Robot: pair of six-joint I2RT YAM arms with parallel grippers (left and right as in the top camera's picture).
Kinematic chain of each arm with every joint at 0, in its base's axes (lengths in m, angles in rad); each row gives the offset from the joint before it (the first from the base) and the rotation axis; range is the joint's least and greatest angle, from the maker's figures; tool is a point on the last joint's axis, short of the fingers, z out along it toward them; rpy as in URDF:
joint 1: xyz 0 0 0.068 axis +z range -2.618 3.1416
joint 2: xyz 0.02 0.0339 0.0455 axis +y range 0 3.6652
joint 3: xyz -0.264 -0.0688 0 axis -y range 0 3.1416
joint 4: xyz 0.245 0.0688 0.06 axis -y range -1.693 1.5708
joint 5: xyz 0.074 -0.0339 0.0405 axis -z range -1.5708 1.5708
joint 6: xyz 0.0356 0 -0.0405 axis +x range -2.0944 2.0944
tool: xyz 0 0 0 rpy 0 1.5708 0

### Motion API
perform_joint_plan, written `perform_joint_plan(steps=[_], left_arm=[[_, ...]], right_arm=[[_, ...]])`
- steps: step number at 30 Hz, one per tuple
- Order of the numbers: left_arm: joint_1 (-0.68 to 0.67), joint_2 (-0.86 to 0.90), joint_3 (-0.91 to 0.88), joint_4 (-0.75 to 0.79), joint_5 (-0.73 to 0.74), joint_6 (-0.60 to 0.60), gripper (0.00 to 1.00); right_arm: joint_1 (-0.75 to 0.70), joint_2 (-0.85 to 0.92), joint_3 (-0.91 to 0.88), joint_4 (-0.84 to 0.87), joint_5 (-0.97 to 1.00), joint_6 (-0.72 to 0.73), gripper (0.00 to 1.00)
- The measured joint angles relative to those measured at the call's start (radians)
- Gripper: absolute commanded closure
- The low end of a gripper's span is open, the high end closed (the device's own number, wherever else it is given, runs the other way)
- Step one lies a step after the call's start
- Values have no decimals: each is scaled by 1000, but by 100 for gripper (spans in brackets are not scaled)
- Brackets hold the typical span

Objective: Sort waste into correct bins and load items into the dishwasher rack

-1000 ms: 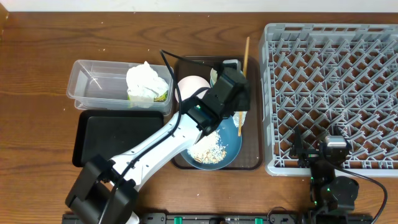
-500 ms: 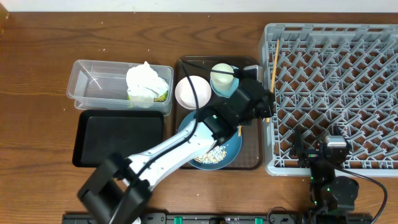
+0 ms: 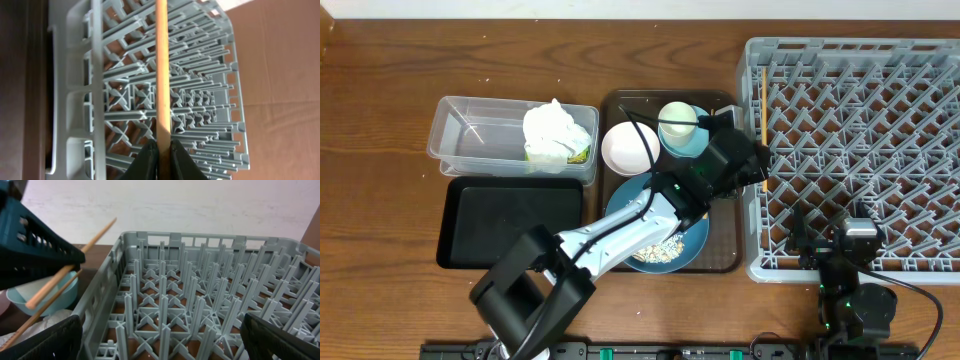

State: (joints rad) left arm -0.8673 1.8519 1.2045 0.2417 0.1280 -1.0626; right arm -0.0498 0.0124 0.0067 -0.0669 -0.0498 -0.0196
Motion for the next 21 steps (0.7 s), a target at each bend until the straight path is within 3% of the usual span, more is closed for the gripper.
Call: perform_joint_plan(steps=[21], left_arm=[[-28, 51, 0, 103, -34, -38, 88]], right_arm=[[0, 0, 0, 0, 0, 0, 1]])
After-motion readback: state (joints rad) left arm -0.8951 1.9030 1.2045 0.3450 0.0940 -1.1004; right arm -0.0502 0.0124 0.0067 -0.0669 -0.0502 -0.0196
